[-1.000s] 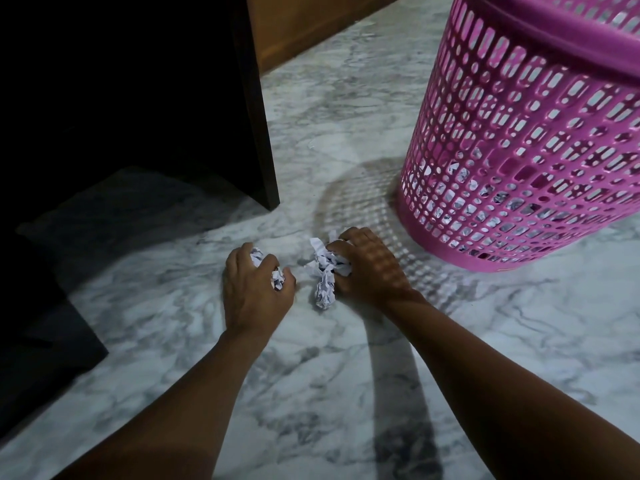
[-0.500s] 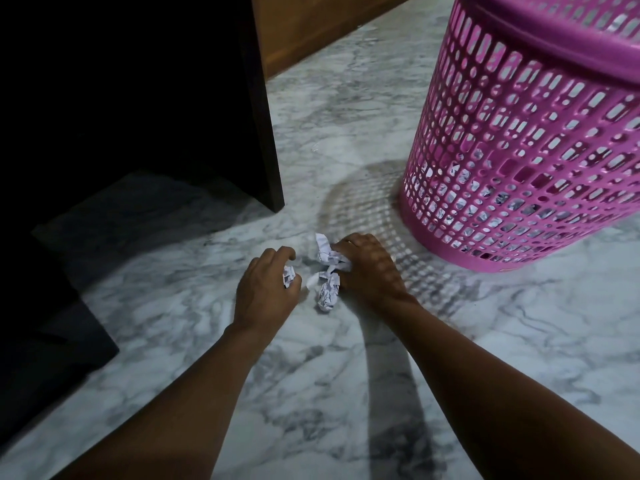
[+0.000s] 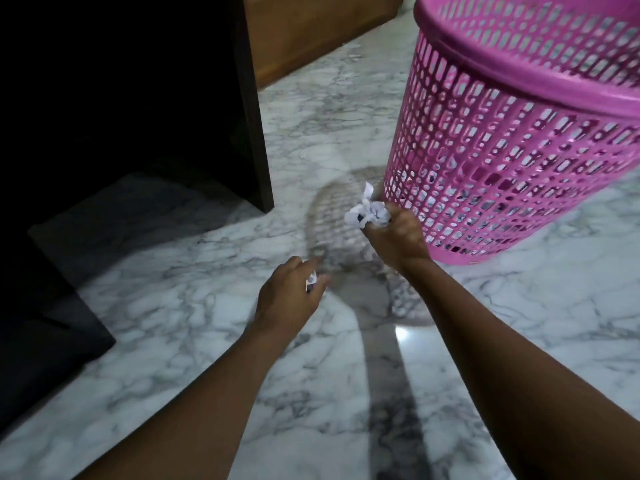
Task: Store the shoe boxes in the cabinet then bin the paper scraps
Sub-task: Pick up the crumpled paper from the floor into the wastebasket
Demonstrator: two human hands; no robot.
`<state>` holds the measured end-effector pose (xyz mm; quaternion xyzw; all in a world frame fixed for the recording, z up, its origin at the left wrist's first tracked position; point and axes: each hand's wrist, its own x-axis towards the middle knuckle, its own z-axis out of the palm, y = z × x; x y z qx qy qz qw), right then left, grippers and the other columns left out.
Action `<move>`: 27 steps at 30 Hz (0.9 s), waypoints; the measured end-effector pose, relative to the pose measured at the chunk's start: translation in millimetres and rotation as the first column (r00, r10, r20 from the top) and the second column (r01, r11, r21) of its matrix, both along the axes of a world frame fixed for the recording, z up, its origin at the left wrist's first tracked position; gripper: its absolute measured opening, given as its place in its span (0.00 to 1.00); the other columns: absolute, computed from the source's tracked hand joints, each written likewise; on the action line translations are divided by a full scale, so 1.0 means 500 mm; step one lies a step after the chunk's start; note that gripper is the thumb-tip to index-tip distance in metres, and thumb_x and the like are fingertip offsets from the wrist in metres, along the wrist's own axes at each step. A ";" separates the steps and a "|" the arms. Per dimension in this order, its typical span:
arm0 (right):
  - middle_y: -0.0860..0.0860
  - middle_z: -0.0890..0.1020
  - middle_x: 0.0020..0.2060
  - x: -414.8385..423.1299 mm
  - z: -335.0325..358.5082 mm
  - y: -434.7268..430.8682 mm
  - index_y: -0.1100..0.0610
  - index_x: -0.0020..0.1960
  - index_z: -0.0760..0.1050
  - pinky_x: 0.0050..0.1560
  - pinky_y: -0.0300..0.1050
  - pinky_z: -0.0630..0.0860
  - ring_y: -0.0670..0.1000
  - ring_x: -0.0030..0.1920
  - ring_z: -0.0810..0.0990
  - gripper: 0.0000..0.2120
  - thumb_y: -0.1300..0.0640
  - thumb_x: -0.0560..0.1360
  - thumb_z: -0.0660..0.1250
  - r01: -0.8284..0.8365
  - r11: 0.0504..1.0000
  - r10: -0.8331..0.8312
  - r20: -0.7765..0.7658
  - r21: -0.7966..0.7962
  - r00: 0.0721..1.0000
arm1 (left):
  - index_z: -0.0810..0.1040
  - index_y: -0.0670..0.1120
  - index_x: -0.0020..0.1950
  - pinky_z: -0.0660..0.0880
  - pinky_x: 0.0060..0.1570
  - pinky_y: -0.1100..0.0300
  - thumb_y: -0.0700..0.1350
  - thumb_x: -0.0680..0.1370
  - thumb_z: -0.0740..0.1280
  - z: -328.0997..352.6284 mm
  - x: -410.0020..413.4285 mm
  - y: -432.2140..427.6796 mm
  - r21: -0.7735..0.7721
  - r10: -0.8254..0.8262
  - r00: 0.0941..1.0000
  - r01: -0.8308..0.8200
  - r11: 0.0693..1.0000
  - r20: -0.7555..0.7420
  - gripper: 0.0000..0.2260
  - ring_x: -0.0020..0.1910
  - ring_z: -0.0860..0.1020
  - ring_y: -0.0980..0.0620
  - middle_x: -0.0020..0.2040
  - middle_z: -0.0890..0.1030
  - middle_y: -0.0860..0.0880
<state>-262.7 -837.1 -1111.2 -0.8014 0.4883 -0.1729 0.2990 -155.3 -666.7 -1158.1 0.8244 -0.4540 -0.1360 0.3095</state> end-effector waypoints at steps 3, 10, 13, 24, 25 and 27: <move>0.46 0.73 0.32 -0.027 -0.005 0.016 0.55 0.46 0.74 0.45 0.46 0.76 0.52 0.36 0.74 0.03 0.59 0.74 0.68 0.038 0.996 -0.040 -0.026 -0.085 0.999 | 0.79 0.49 0.60 0.74 0.48 0.53 0.57 0.79 0.63 -0.004 -0.015 -0.017 0.164 -0.050 0.992 0.030 0.986 0.114 0.16 0.53 0.75 0.45 0.52 0.76 0.47; 0.64 0.83 0.51 -0.061 -0.067 0.024 0.64 0.60 0.78 0.55 0.50 0.76 0.62 0.53 0.82 0.21 0.50 0.75 0.70 0.007 0.994 -0.017 -0.089 -0.111 0.996 | 0.79 0.45 0.54 0.73 0.44 0.52 0.51 0.80 0.64 -0.017 -0.029 -0.018 0.157 -0.067 0.974 0.032 0.987 0.217 0.11 0.50 0.76 0.43 0.52 0.75 0.45; 0.60 0.78 0.62 -0.056 -0.079 0.027 0.61 0.67 0.74 0.61 0.47 0.71 0.60 0.62 0.76 0.21 0.51 0.77 0.66 -0.040 0.998 0.028 -0.216 -0.050 0.976 | 0.78 0.44 0.52 0.72 0.43 0.53 0.50 0.81 0.62 -0.016 -0.031 -0.021 0.144 -0.073 0.978 0.044 0.989 0.198 0.11 0.50 0.77 0.44 0.51 0.76 0.46; 0.58 0.83 0.41 -0.024 -0.070 0.054 0.60 0.47 0.79 0.42 0.44 0.76 0.58 0.42 0.82 0.11 0.53 0.77 0.63 -0.176 0.950 0.128 -0.194 -0.257 0.973 | 0.76 0.45 0.52 0.71 0.44 0.54 0.46 0.78 0.62 0.004 -0.031 -0.032 0.212 -0.052 0.995 0.033 0.977 0.085 0.07 0.51 0.76 0.45 0.50 0.78 0.46; 0.57 0.83 0.40 -0.026 -0.075 0.051 0.60 0.47 0.80 0.41 0.42 0.76 0.56 0.42 0.83 0.11 0.53 0.77 0.64 -0.133 0.957 0.096 -0.150 -0.259 0.984 | 0.76 0.45 0.50 0.71 0.43 0.55 0.45 0.78 0.62 0.008 -0.029 -0.033 0.220 -0.037 0.998 0.023 0.975 0.056 0.06 0.51 0.76 0.44 0.49 0.78 0.46; 0.57 0.85 0.46 -0.031 -0.064 0.050 0.59 0.52 0.81 0.48 0.44 0.77 0.57 0.48 0.83 0.11 0.52 0.76 0.68 -0.083 0.994 0.078 -0.067 -0.066 0.995 | 0.74 0.45 0.44 0.71 0.41 0.55 0.44 0.76 0.63 0.016 -0.026 -0.031 0.212 0.022 1.000 -0.018 0.977 -0.017 0.03 0.48 0.76 0.43 0.46 0.79 0.45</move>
